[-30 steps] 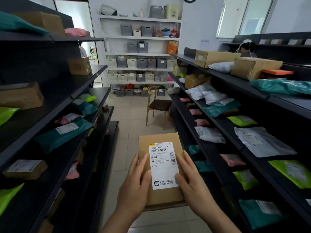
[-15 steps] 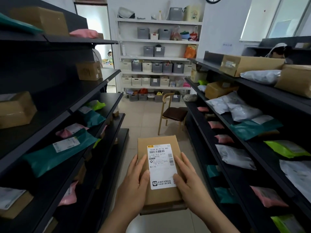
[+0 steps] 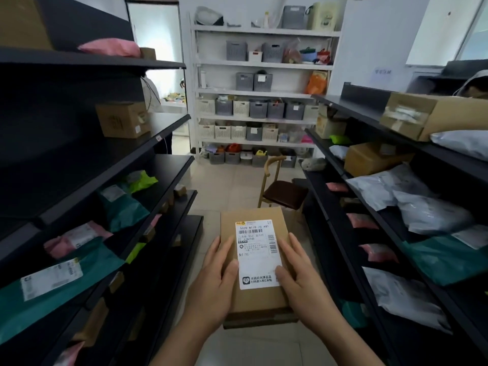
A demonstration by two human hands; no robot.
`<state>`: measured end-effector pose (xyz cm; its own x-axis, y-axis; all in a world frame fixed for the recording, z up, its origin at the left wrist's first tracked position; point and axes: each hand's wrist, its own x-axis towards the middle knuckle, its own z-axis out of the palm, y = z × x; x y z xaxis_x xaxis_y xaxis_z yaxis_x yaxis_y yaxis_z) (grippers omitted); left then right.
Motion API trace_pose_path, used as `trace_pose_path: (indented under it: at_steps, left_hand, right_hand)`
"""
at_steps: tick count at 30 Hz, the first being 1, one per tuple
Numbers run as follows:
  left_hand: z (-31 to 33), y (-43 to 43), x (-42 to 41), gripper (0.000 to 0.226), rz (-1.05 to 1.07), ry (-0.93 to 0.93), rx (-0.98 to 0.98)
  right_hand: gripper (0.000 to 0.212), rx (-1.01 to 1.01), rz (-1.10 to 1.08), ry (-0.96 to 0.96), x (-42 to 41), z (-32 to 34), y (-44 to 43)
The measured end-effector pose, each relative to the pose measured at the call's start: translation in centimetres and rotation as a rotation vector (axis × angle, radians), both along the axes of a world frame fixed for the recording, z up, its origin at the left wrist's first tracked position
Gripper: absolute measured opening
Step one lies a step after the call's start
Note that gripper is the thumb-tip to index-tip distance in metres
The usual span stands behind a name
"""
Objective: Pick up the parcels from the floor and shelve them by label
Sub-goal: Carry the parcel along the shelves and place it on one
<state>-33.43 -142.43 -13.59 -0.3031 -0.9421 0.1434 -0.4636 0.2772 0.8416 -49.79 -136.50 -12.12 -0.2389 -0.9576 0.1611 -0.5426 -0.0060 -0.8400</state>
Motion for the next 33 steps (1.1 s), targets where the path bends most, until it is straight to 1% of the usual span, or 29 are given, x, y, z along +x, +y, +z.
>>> trace_pose_path:
  at_steps: [9, 18, 21, 25, 33]
  left_hand:
    - [-1.2, -13.9, -5.0, 0.050, -0.064, 0.005, 0.015]
    - [0.0, -32.5, -9.7, 0.048, -0.169, -0.011, -0.038]
    - [0.0, -37.5, -11.4, 0.048, -0.195, -0.028, -0.022]
    - [-0.2, -41.6, -13.2, 0.048, -0.215, -0.046, 0.005]
    - [-1.6, -52.1, -18.4, 0.048, -0.218, -0.005, 0.020]
  right_hand:
    - [0.058, 0.030, -0.064, -0.039, -4.6, -1.2, -12.9]
    - [0.058, -0.040, -0.139, -0.089, -8.4, 0.5, -29.2]
    - [0.058, -0.043, -0.167, -0.096, -9.8, 0.4, -33.7]
    - [0.058, -0.026, -0.174, -0.108, -11.3, 0.4, -37.6]
    - [0.056, 0.013, -0.171, -0.101, -16.6, -0.5, -47.8]
